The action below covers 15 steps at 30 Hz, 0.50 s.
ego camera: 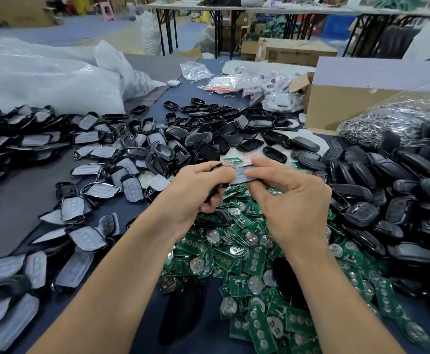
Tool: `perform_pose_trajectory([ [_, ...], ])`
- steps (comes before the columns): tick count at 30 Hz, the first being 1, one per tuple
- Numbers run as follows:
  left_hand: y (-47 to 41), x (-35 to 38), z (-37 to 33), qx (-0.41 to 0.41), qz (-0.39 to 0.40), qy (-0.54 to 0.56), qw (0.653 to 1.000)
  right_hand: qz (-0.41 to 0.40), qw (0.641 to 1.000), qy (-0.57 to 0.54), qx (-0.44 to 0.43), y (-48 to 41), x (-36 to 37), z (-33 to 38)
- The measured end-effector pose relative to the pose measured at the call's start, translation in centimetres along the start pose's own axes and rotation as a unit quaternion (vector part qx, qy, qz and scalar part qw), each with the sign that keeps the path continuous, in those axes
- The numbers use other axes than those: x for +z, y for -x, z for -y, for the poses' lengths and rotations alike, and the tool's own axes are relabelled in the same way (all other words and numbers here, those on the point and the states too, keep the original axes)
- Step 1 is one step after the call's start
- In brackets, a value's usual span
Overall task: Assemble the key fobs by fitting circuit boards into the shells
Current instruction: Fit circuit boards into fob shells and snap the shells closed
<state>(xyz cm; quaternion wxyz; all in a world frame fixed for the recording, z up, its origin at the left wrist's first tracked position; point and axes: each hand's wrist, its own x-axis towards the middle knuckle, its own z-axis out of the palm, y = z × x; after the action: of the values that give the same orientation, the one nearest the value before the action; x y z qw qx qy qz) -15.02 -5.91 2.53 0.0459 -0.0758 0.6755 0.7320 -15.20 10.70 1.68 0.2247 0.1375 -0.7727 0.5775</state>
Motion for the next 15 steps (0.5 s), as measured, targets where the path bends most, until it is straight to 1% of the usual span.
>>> perform_pose_trajectory([
  [3,0.14,-0.06,0.19,0.014,0.015,-0.014,1.0,0.015,1.0,0.002,-0.001,0.03,0.1,-0.08],
  [5,0.08,-0.06,0.27,0.025,-0.001,0.002,1.0,0.028,0.999,-0.03,0.015,-0.07,0.21,-0.06],
  [7,-0.07,-0.11,0.37,0.034,-0.035,0.018,0.999,0.025,0.991,-0.11,0.071,-0.37,0.14,-0.12],
  [9,-0.2,-0.1,0.47,0.048,-0.056,0.029,0.997,0.032,0.965,-0.206,0.161,-0.78,-0.08,-0.4],
  [10,-0.18,-0.04,0.54,0.057,-0.056,0.032,0.996,0.046,0.951,-0.234,0.198,-0.81,-0.13,-0.33],
  [11,-0.14,0.08,0.61,0.068,-0.051,0.028,0.996,0.063,0.945,-0.239,0.215,-0.8,-0.06,-0.33],
  [12,-0.08,0.25,0.69,0.081,-0.048,0.013,0.995,0.077,0.947,-0.224,0.216,-0.73,0.01,-0.45],
  [15,-0.03,0.78,1.01,0.125,-0.076,-0.083,0.986,0.083,0.964,-0.171,0.183,-0.43,0.34,-0.91],
])
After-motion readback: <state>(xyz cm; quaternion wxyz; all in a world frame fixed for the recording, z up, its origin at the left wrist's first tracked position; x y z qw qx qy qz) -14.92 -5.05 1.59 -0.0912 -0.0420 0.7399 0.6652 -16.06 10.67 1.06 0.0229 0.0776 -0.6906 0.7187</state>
